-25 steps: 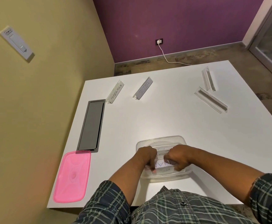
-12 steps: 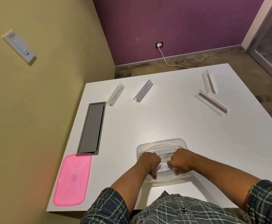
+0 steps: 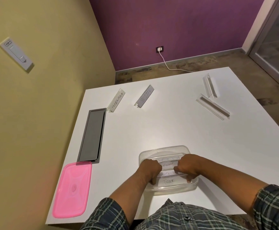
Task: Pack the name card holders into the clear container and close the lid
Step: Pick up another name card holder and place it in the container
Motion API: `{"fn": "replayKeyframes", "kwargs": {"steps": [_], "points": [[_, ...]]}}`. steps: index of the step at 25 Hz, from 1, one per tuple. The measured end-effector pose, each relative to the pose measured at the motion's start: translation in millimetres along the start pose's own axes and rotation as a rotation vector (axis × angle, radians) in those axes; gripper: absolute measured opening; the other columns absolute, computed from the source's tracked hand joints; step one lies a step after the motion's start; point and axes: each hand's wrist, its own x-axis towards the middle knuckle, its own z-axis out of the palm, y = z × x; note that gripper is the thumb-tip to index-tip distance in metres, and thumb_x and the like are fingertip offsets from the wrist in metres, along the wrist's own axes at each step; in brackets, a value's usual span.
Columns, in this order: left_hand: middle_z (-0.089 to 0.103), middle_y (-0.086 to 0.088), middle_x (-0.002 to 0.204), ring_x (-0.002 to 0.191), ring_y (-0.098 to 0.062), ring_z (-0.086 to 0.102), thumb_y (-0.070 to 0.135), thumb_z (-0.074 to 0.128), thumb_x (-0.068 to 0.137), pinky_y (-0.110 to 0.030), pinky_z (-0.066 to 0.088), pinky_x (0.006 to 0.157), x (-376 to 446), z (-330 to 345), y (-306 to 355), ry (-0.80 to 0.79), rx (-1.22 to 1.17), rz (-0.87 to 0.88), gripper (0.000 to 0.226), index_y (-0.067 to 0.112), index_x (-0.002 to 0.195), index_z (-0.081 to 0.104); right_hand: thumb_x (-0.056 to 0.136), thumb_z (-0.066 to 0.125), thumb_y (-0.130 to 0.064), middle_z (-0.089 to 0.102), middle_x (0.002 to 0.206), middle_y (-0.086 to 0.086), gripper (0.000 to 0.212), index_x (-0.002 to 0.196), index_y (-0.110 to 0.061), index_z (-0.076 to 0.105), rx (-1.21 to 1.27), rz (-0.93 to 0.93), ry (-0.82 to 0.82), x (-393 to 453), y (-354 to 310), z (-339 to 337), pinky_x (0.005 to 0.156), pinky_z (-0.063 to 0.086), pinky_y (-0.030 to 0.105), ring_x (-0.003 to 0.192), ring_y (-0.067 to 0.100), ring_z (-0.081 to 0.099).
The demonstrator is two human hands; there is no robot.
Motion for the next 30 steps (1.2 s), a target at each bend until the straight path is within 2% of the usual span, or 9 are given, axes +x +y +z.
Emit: {"fn": "replayKeyframes", "kwargs": {"steps": [6,10,13,16,19,22,25,27,30], "points": [[0.070,-0.014,0.100,0.087,-0.033,0.070,0.025,0.083,0.072,-0.035,0.052,0.069,4.1,2.4,-0.2,0.006,-0.011,0.013,0.034,0.007,0.098,0.071,0.078,0.081,-0.032,0.069,0.106,0.016,0.057,0.124,-0.012,0.056,0.008,0.008,0.027,1.0,-3.0,3.5,0.077,0.050,0.039,0.094,0.035,0.066],[0.060,-0.001,0.063,0.059,-0.025,0.059,0.031,0.069,0.070,-0.027,0.043,0.055,6.2,-16.7,-6.0,0.018,-0.132,0.013,0.021,0.010,0.070,0.064,0.088,0.068,-0.049,0.069,0.103,0.015,0.049,0.118,-0.011,0.057,0.086,-0.008,0.133,-9.8,-4.3,8.1,0.077,0.051,0.040,0.090,0.035,0.066],[0.057,0.002,0.047,0.049,-0.021,0.059,0.030,0.053,0.063,-0.023,0.043,0.050,11.8,-42.2,-11.8,0.061,-0.367,-0.043,0.020,0.011,0.057,0.056,0.100,0.045,-0.055,0.066,0.095,0.012,0.047,0.102,-0.010,0.060,0.128,-0.058,0.355,-23.2,0.0,9.0,0.069,0.051,0.039,0.083,0.034,0.063],[0.067,-0.008,0.062,0.065,-0.028,0.066,0.027,0.052,0.078,-0.031,0.050,0.060,24.9,-67.1,-18.9,0.198,-0.571,-0.071,0.022,0.013,0.061,0.054,0.103,0.048,-0.044,0.065,0.079,0.001,0.037,0.083,-0.017,0.064,0.140,-0.078,0.712,-33.5,8.6,11.7,0.059,0.047,0.034,0.068,0.024,0.059],[0.072,-0.009,0.091,0.088,-0.030,0.064,0.026,0.047,0.094,-0.033,0.049,0.071,40.7,-88.3,-26.9,0.354,-0.630,-0.077,0.024,0.012,0.080,0.060,0.100,0.054,-0.047,0.061,0.067,-0.006,0.039,0.071,-0.023,0.063,0.371,0.184,0.881,-44.6,23.5,11.0,0.055,0.044,0.031,0.062,0.014,0.054],[0.071,-0.003,0.103,0.097,-0.027,0.063,0.014,0.048,0.087,-0.037,0.053,0.082,62.0,-109.3,-27.7,0.413,-0.690,-0.081,0.022,0.014,0.098,0.066,0.098,0.053,-0.051,0.064,0.069,-0.006,0.040,0.075,-0.021,0.067,0.575,0.440,0.884,-53.5,49.9,16.8,0.061,0.046,0.031,0.064,0.011,0.055],[0.068,-0.003,0.117,0.108,-0.025,0.062,0.020,0.049,0.093,-0.036,0.052,0.089,87.6,-127.5,-20.2,0.424,-0.706,-0.075,0.029,0.015,0.118,0.064,0.096,0.053,-0.051,0.069,0.082,-0.014,0.026,0.091,-0.032,0.070,0.737,0.627,0.806,-66.0,82.6,26.6,0.070,0.050,0.030,0.073,0.006,0.059],[0.066,-0.003,0.123,0.115,-0.025,0.060,0.018,0.049,0.093,-0.036,0.050,0.093,106.4,-137.4,-13.4,0.400,-0.732,-0.060,0.038,0.016,0.129,0.060,0.094,0.056,-0.047,0.069,0.088,-0.018,0.018,0.101,-0.037,0.068,0.829,0.760,0.772,-72.6,106.1,37.7,0.076,0.051,0.029,0.081,0.005,0.062],[0.066,-0.002,0.127,0.120,-0.025,0.058,0.011,0.047,0.087,-0.039,0.050,0.096,136.5,-154.1,-0.7,0.340,-0.749,-0.033,0.049,0.015,0.136,0.054,0.092,0.061,-0.043,0.066,0.097,-0.018,0.023,0.114,-0.036,0.064,0.935,0.915,0.743,-80.7,142.4,56.0,0.078,0.045,0.026,0.087,0.004,0.062]]}}
